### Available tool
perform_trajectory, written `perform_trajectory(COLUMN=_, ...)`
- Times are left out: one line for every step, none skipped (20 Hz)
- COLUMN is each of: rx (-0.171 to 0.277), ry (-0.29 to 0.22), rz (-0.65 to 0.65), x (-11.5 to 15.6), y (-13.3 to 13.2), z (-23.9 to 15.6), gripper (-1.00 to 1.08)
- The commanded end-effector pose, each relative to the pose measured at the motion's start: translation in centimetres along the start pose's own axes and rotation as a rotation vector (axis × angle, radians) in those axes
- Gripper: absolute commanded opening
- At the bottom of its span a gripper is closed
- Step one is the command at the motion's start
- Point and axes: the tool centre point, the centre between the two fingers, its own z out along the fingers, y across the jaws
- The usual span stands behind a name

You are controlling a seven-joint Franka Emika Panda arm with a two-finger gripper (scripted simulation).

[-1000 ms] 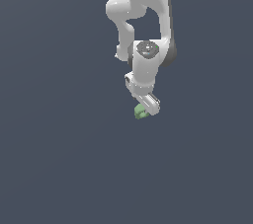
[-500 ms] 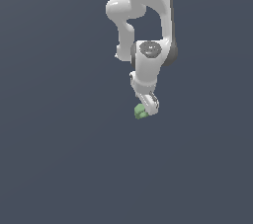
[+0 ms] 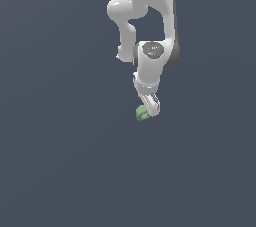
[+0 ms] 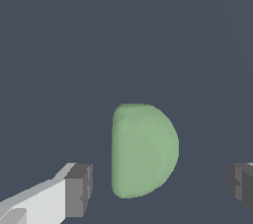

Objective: Pick up the object and move it to a goal position.

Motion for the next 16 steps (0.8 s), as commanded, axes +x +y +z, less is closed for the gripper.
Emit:
perform_trajectory(rx=0.000, ry=0.000, rz=0.000, x=0.0, y=0.0, z=0.1, gripper=1.00)
perform_trajectory(rx=0.000, ry=0.000, rz=0.000, x=0.0, y=0.0, z=0.3, gripper=1.00)
perform_trajectory(rx=0.000, ry=0.000, rz=0.001, x=0.0, y=0.0, z=0.5, gripper=1.00)
perform_trajectory(rx=0.000, ry=0.000, rz=0.001, x=0.0, y=0.0, z=0.8, gripper=1.00)
perform_trajectory(rx=0.000, ry=0.000, rz=0.001, x=0.0, y=0.0, z=1.2, gripper=1.00)
perform_trajectory(rx=0.000, ry=0.000, rz=0.002, x=0.0, y=0.1, z=1.6, gripper=1.00)
perform_trajectory(rx=0.000, ry=0.000, rz=0.002, x=0.0, y=0.1, z=2.1, gripper=1.00)
perform_trajectory(rx=0.000, ry=0.000, rz=0.003, x=0.0, y=0.1, z=2.6, gripper=1.00)
perform_trajectory(rx=0.000, ry=0.000, rz=0.003, x=0.0, y=0.1, z=3.2, gripper=1.00)
perform_trajectory(rx=0.000, ry=0.000, rz=0.004, x=0.0, y=0.1, z=3.6, gripper=1.00)
perform_trajectory(rx=0.000, ry=0.000, rz=0.004, x=0.0, y=0.1, z=4.0, gripper=1.00)
perform_trajectory(rx=0.000, ry=0.000, rz=0.004, x=0.0, y=0.1, z=4.3, gripper=1.00)
perform_trajectory(rx=0.000, ry=0.000, rz=0.004, x=0.0, y=0.1, z=4.6, gripper=1.00)
perform_trajectory(rx=0.000, ry=0.000, rz=0.004, x=0.0, y=0.1, z=4.8, gripper=1.00)
perform_trajectory(rx=0.000, ry=0.000, rz=0.004, x=0.0, y=0.1, z=4.9, gripper=1.00)
perform_trajectory(rx=0.000, ry=0.000, rz=0.004, x=0.0, y=0.1, z=5.0, gripper=1.00)
